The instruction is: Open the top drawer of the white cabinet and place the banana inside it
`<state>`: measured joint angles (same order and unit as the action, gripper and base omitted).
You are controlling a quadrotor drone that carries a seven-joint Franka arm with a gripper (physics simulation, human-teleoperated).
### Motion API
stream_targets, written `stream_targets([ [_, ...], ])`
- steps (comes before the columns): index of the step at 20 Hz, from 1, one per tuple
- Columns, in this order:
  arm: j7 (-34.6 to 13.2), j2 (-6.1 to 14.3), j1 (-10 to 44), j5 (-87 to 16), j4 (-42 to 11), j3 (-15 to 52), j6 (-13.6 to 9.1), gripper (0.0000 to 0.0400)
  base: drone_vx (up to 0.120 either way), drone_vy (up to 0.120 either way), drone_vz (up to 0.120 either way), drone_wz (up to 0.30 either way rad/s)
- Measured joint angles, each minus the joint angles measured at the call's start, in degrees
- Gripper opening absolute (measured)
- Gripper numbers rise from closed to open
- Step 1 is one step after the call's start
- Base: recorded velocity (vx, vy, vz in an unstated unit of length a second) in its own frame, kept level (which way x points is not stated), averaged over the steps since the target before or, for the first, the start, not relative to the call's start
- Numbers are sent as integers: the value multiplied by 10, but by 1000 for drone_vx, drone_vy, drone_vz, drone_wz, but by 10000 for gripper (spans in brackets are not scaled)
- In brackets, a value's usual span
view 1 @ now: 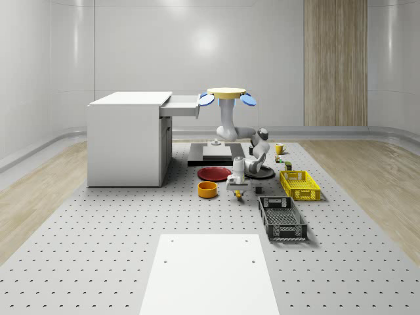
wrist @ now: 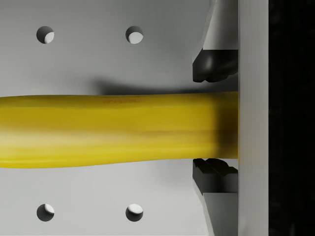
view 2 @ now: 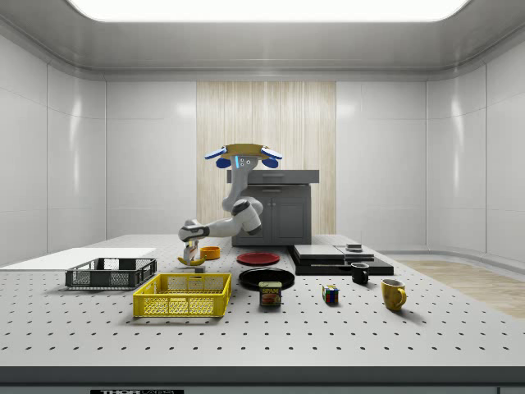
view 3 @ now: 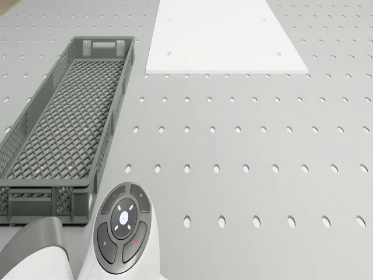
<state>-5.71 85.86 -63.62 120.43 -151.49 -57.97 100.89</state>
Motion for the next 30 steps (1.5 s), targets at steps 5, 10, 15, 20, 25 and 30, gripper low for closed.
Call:
stream_targets([
  [5, -5, -2, 1, -1, 0, 1, -1, 190, 0, 0, 0, 0],
  [10, 4, 0, 5, -12, -7, -10, -6, 190, 0, 0, 0, 0],
  [15, 9, 6, 15, -40, -25, -40, -21, 190, 0, 0, 0, 0],
  [20, 13, 14, 24, -76, -44, -78, -37, 190, 0, 0, 48, 0],
  [25, 16, 19, 29, -101, -55, -103, -45, 190, 0, 0, 120, 0],
  [30, 16, 23, 30, -112, -58, -114, -46, 190, 0, 0, 120, 0],
])
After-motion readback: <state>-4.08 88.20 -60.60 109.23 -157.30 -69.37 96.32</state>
